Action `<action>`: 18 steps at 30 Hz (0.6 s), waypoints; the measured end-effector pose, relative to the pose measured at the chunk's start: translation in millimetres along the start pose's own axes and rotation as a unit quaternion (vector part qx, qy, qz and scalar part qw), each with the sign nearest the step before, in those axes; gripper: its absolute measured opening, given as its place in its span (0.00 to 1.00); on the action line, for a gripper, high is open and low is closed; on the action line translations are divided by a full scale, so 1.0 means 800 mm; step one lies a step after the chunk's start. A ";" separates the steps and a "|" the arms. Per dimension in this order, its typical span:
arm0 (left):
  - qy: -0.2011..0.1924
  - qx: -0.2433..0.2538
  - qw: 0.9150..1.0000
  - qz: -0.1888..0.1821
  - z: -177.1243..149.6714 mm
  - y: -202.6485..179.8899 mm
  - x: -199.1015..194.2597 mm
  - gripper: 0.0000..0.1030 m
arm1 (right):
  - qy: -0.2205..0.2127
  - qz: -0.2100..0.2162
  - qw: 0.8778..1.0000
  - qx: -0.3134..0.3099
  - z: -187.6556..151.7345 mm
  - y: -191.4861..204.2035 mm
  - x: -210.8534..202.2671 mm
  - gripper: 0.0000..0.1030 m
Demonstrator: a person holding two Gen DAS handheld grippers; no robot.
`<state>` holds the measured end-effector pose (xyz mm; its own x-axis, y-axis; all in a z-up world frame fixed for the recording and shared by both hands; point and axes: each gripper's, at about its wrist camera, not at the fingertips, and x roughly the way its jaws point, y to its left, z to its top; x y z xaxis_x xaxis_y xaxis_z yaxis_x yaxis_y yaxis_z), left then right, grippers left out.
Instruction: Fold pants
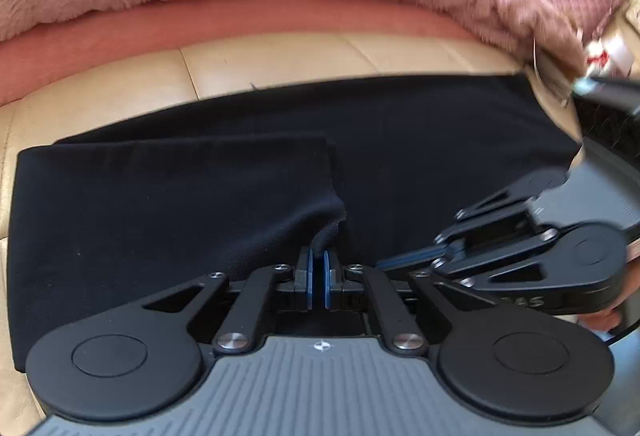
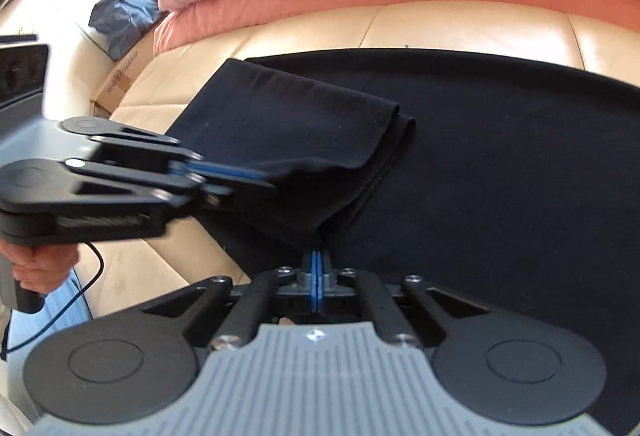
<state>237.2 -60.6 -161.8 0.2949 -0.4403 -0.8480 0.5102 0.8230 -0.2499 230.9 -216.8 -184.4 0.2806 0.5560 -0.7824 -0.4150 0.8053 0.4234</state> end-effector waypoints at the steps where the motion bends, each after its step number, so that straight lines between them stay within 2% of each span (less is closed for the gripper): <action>1: 0.001 0.004 1.000 0.005 -0.001 -0.002 0.001 0.04 | 0.000 0.000 1.000 0.000 0.000 0.000 0.000 0.00; 8: -0.024 -0.003 1.000 -0.002 0.007 -0.006 -0.028 0.04 | -0.002 -0.014 1.000 -0.010 -0.003 0.005 0.002 0.00; 13: 0.013 0.012 1.000 0.012 -0.002 -0.009 0.005 0.04 | -0.004 -0.019 1.000 -0.019 -0.003 0.010 0.003 0.00; 16: 0.005 -0.013 1.000 -0.001 -0.002 -0.001 0.001 0.04 | -0.019 -0.024 0.999 -0.025 -0.001 0.016 -0.004 0.03; 18: 0.004 -0.005 1.000 -0.003 -0.002 -0.003 -0.004 0.04 | -0.023 -0.045 0.998 -0.036 0.004 0.019 -0.006 0.03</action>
<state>233.9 -60.6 -159.1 0.2850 -0.4418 -0.8507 0.5032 0.8243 -0.2595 226.2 -206.6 -173.1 0.3588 0.4916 -0.7935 -0.4461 0.8370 0.3169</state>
